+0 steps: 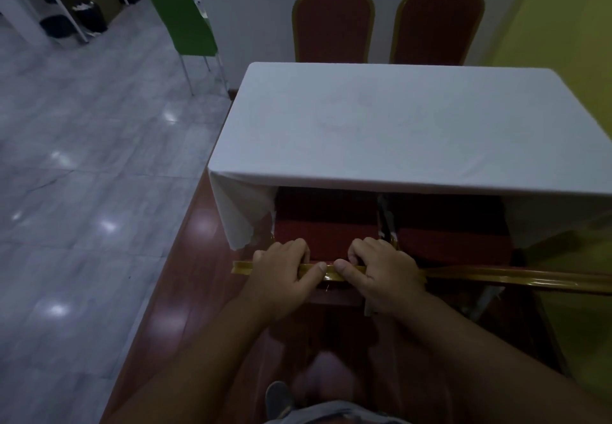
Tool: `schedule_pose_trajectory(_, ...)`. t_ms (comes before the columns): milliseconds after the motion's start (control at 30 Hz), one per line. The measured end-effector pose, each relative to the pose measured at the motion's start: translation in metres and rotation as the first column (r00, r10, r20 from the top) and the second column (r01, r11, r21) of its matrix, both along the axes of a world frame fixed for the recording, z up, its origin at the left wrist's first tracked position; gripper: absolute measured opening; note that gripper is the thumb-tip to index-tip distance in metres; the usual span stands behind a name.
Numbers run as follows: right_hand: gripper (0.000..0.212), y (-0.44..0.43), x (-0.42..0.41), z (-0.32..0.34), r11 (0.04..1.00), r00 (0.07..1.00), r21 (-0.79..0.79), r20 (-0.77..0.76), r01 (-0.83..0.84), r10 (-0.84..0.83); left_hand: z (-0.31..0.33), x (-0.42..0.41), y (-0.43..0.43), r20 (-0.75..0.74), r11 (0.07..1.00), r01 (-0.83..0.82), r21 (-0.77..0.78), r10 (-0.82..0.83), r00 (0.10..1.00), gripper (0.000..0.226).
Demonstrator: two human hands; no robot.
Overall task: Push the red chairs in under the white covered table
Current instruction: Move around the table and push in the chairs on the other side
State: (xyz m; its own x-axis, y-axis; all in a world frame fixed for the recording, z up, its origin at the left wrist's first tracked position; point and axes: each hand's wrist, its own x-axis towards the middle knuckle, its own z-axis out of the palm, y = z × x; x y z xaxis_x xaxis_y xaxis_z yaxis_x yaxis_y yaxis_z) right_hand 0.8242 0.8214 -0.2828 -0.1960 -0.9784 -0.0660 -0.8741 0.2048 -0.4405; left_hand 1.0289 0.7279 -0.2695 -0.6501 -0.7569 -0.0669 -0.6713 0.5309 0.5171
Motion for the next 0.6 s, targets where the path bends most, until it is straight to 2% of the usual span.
schedule_pose_trajectory(67,0.05,-0.002,-0.008,0.011,0.996,0.993,0.089,0.118,-0.021,0.01,0.015,-0.01,-0.009,0.088,0.993,-0.008,0.115,-0.002,0.996,0.04)
schedule_pose_trajectory(133,0.046,-0.006,-0.022,0.028,0.996,0.987,0.09,0.155,0.016,-0.03,0.038,-0.024,-0.023,0.164,0.985,0.0,0.172,-0.029,0.986,0.044)
schedule_pose_trajectory(333,0.056,-0.047,-0.109,0.144,0.979,0.978,-0.072,-0.08,0.189,-0.194,0.161,-0.079,-0.093,0.101,0.998,0.038,-0.059,-0.031,0.994,0.046)
schedule_pose_trajectory(467,0.063,-0.065,-0.161,0.244,0.948,0.916,-0.151,-0.252,0.281,-0.312,0.252,-0.112,-0.136,-0.005,0.984,-0.026,-0.174,0.026,1.0,0.054)
schedule_pose_trajectory(600,0.07,-0.068,-0.19,0.322,0.911,0.823,-0.187,-0.391,0.367,-0.412,0.319,-0.128,-0.15,0.026,0.964,-0.039,-0.264,0.048,0.999,0.069)
